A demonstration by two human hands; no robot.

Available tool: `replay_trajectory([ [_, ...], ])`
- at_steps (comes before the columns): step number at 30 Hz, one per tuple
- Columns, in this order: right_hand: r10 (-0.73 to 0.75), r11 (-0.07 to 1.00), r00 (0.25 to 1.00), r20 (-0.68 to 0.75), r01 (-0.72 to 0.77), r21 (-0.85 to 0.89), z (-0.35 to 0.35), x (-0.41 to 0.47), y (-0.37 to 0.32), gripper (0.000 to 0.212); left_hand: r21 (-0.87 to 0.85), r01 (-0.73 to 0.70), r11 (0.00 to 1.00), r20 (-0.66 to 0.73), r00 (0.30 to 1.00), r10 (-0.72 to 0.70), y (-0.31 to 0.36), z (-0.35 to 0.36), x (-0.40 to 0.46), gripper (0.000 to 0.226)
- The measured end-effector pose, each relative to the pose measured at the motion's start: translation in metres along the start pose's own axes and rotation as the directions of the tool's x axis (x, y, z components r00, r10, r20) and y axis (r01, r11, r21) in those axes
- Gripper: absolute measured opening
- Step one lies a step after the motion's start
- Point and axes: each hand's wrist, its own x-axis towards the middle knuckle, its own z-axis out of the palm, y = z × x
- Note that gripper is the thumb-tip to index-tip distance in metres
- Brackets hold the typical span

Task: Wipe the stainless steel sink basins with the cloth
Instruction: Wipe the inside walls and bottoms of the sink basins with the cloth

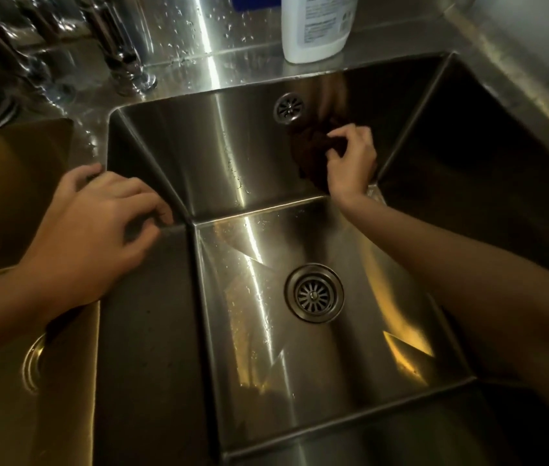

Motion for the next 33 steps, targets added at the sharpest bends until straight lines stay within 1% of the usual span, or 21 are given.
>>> replay_trajectory([
  [3,0.072,0.991,0.991,0.112,-0.059,-0.119,0.023,-0.008,0.033,0.028,-0.019,-0.001,1.000,-0.024,1.000,0.001,-0.002,0.000,0.001,0.017],
  [6,0.111,0.976,0.970,0.218,-0.065,-0.206,0.037,-0.013,0.053,0.027,-0.023,-0.013,1.000,-0.041,0.999,0.012,0.002,-0.002,0.000,0.017],
  [9,0.114,0.976,0.970,0.216,-0.068,-0.208,0.040,-0.013,0.055,0.026,-0.049,-0.027,0.998,-0.058,0.998,0.024,0.006,-0.006,0.000,0.018],
  [13,0.083,0.988,0.988,0.129,-0.065,-0.139,0.018,-0.009,0.039,0.025,-0.037,-0.021,0.999,-0.034,0.999,0.019,0.007,-0.007,-0.001,0.019],
  [16,0.015,0.998,1.000,0.020,-0.014,-0.056,-0.012,0.002,0.012,0.024,-0.021,-0.014,1.000,0.004,1.000,0.014,0.009,-0.008,-0.001,0.021],
  [20,-0.071,0.997,0.987,-0.146,0.076,0.030,-0.051,0.024,-0.024,0.023,0.005,-0.057,0.998,0.007,0.998,0.056,0.017,-0.014,-0.001,0.029],
  [22,-0.079,0.996,0.982,-0.172,0.085,0.028,-0.059,0.030,-0.032,0.021,0.019,-0.083,0.996,0.007,0.997,0.083,0.022,-0.018,0.000,0.034],
  [25,-0.067,0.997,0.988,-0.143,0.062,-0.037,-0.050,0.029,-0.027,0.022,0.033,-0.145,0.989,0.009,0.989,0.144,0.026,-0.021,0.000,0.039],
  [28,-0.033,0.992,0.996,-0.080,0.023,-0.128,-0.024,0.016,-0.005,0.027,0.028,-0.189,0.981,-0.012,0.982,0.190,0.030,-0.022,0.001,0.039],
  [31,0.056,0.966,0.998,0.024,-0.048,-0.254,0.003,0.004,0.026,0.030,0.003,-0.220,0.975,-0.035,0.975,0.220,0.031,-0.022,0.000,0.038],
  [33,0.105,0.943,0.989,0.107,-0.065,-0.326,0.014,-0.003,0.044,0.030,-0.006,-0.248,0.969,-0.040,0.968,0.248,0.031,-0.025,0.001,0.039],
])
